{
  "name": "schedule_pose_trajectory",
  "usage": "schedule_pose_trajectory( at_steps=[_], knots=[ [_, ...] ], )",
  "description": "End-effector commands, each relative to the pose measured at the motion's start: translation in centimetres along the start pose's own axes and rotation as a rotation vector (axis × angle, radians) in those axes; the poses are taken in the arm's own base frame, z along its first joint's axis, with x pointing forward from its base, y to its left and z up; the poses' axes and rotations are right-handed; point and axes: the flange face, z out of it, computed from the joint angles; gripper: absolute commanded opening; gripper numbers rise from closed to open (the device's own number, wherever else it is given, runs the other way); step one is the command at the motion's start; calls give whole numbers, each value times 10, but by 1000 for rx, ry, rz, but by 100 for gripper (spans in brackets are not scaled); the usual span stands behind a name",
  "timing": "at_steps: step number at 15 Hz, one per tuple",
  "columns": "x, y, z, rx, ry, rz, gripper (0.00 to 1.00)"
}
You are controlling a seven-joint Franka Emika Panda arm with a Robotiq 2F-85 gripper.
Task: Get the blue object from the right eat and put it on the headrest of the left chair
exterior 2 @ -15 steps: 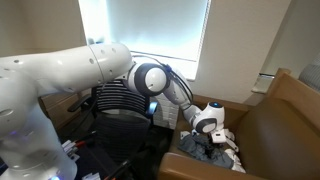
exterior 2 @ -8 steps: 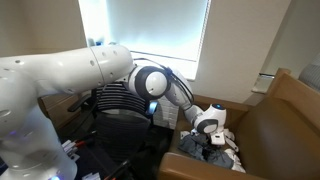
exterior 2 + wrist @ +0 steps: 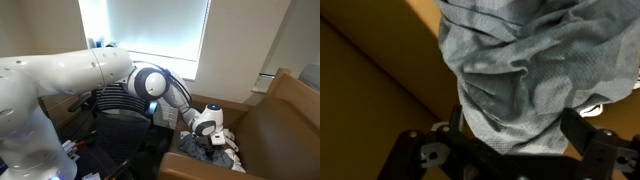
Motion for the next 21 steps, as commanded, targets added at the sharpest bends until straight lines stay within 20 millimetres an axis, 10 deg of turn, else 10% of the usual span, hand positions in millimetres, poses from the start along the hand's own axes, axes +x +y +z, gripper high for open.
schedule_pose_trajectory(
  at_steps=[1, 3, 13, 18, 21],
  knots=[
    [1, 0, 1, -26, -44, 21, 100],
    [2, 0, 3, -25, -53, 22, 74],
    [2, -14, -8, 32, -33, 27, 3],
    [16, -50, -69, 134, -22, 30, 0],
    [25, -78, -138, 336, 5, -4, 0]
  ],
)
